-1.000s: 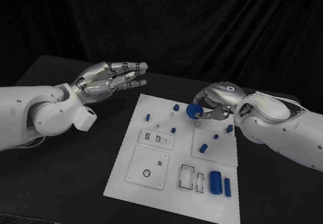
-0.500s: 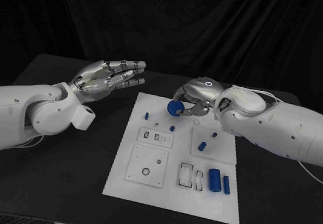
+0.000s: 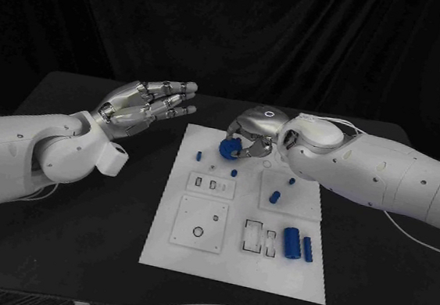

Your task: Assemble the parts on the task board

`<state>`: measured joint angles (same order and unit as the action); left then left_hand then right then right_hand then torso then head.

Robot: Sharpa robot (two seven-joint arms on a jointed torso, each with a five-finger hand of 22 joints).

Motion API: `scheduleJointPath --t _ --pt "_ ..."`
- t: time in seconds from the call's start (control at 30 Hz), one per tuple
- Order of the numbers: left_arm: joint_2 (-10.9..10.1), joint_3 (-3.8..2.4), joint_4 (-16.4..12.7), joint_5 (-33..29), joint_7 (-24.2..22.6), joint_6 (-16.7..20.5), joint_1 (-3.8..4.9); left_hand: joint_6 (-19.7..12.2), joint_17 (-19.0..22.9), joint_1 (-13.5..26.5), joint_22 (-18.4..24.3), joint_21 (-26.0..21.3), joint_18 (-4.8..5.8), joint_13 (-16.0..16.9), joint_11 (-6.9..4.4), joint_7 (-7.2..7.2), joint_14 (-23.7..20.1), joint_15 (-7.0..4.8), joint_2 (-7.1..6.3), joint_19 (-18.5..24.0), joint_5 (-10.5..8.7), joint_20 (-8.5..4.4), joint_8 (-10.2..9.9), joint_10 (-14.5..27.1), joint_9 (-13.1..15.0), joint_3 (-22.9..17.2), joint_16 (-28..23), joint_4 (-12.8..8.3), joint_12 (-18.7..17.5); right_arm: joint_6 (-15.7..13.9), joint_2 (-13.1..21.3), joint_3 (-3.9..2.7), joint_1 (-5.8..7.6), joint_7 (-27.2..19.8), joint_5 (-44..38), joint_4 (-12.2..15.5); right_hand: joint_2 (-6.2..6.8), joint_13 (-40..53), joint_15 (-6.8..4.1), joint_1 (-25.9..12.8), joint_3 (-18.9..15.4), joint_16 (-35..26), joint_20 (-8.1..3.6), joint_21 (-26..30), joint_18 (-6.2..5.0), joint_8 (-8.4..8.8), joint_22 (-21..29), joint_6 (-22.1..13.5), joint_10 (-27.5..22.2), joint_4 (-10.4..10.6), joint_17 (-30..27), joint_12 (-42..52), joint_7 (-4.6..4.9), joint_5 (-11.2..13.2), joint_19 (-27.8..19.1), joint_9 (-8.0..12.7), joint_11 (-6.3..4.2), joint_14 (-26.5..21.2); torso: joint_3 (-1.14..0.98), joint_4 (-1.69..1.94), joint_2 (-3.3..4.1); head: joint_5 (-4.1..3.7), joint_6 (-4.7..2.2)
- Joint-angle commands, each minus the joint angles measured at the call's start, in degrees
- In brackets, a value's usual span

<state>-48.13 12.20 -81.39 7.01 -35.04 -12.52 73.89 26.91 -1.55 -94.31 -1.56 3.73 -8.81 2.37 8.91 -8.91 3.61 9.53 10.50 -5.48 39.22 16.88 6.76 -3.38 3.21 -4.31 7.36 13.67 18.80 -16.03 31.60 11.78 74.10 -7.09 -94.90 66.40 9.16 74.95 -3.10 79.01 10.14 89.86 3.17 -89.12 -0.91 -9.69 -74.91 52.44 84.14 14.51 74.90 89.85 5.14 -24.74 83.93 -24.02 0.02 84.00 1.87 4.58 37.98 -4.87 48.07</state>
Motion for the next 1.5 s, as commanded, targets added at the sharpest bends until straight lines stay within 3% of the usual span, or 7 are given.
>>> scheduleJointPath --t 0.03,0.4,0.73,0.9,1.23,1.4,1.5 --pt "0.16 -0.06 -0.07 -0.23 -0.35 -0.74 -0.08 -0.24 -0.06 0.1 0.09 -0.28 0.79 -0.02 0.02 -0.59 -0.03 0.42 -0.52 0.36 0.26 -0.1 0.06 0.45 -0.06 -0.29 0.12 -0.08 -0.17 2.79 -0.34 -0.04 -0.28 0.12 -0.32 -0.78 -0.68 15.05 0.46 0.0 0.34 0.14 0.49 0.47 0.47 0.43 -14.51 -0.35 5.86 -0.17 15.1 0.15 0.03 0.32 5.0 0.03 0.41 6.0 -0.04 0.0 0.02 -0.01 0.08" --pt "0.28 -0.06 0.02 -0.23 -0.16 -0.89 -0.08 -0.18 -0.06 0.12 0.08 -0.26 0.8 -0.01 0.02 -0.6 -0.04 0.42 -0.54 0.34 0.25 -0.1 0.08 0.46 -0.05 -0.34 0.13 -0.08 -0.14 4.29 -0.65 -0.04 -0.56 0.38 -0.32 -1.51 -0.84 15.05 0.67 -0.36 0.5 0.14 0.7 0.61 0.43 1.23 -14.46 -1.35 5.86 -0.27 15.1 0.15 0.27 0.32 4.89 0.42 0.64 6.0 -0.07 -0.22 0.1 0.04 0.07" --pt "0.36 -0.06 0.16 -0.23 0.03 -1.14 -0.11 -0.18 -0.06 0.12 0.08 -0.26 0.8 -0.01 0.02 -0.6 -0.04 0.42 -0.54 0.34 0.25 -0.1 0.08 0.46 -0.05 -0.34 0.13 -0.08 -0.14 4.25 -0.51 -0.04 -0.68 1.07 -0.32 -1.94 -1.07 15.05 1.05 -0.63 1.23 0.14 1.13 0.97 0.32 4.12 -14.31 -4.19 5.86 -1.04 15.1 0.15 0.64 0.26 4.61 2.36 1.01 6.0 -0.15 -0.36 -0.02 0.25 0.3" --pt "0.53 -0.06 0.24 -0.23 0.06 -1.32 -0.14 -0.18 -0.06 0.12 0.08 -0.26 0.8 -0.01 0.02 -0.6 -0.04 0.42 -0.54 0.34 0.25 -0.1 0.08 0.46 -0.05 -0.34 0.13 -0.08 -0.14 4.36 -0.36 -0.04 -0.71 1.19 -0.32 -1.84 -1.12 15.05 1.05 -0.79 1.31 0.14 1.15 0.55 0.45 4.58 -14.49 -4.6 5.86 -1.17 15.1 0.15 0.63 0.42 4.94 2.74 1.01 6.0 -0.2 -0.36 -0.05 0.3 0.37" --pt "0.64 -0.06 0.33 -0.23 0.17 -1.51 -0.22 -0.25 -0.04 0.16 0.08 -0.26 0.81 -0.02 0.05 -0.62 -0.07 0.41 -0.56 0.33 0.24 -0.1 0.07 0.49 -0.06 -0.47 0.09 -0.08 -0.2 4.26 -0.07 -0.04 -0.83 1.01 -0.31 -1.73 -1.49 15.05 0.9 -2.21 0.72 0.14 1.09 0.7 0.4 6.15 -14.44 -6.88 5.86 -1.85 15.1 0.15 0.21 6.38 4.83 4.97 0.74 6.0 -0.13 -0.27 -0.02 0.38 0.3" --pt "0.54 -0.06 0.29 -0.23 0.28 -1.52 -0.25 -0.25 -0.04 0.16 0.08 -0.26 0.81 -0.02 0.05 -0.62 -0.07 0.41 -0.56 0.33 0.24 -0.1 0.07 0.49 -0.06 -0.47 0.09 -0.08 -0.2 4.12 0.13 -0.04 -0.89 0.73 -0.31 -1.73 -1.68 15.05 0.78 -2.56 0.44 0.14 0.98 0.8 0.37 5.93 -14.39 -7.21 5.86 -1.99 15.1 0.15 0.05 8.4 4.75 5.58 0.59 6.0 -0.15 -0.28 -0.03 0.46 0.35" --pt "0.5 -0.06 0.28 -0.23 0.35 -1.53 -0.27 -0.25 -0.04 0.16 0.08 -0.26 0.81 -0.02 0.05 -0.62 -0.07 0.41 -0.56 0.33 0.24 -0.1 0.07 0.49 -0.06 -0.47 0.09 -0.08 -0.2 4.02 0.41 -0.04 -0.91 0.52 -0.31 -1.6 -2.1 15.05 0.69 -2.51 0.46 0.14 0.89 0.81 0.37 5.13 -14.39 -5.43 5.86 -2.28 15.1 0.15 -0.14 8.84 4.75 5.62 0.46 6.0 -0.15 -0.29 -0.05 0.55 0.4"
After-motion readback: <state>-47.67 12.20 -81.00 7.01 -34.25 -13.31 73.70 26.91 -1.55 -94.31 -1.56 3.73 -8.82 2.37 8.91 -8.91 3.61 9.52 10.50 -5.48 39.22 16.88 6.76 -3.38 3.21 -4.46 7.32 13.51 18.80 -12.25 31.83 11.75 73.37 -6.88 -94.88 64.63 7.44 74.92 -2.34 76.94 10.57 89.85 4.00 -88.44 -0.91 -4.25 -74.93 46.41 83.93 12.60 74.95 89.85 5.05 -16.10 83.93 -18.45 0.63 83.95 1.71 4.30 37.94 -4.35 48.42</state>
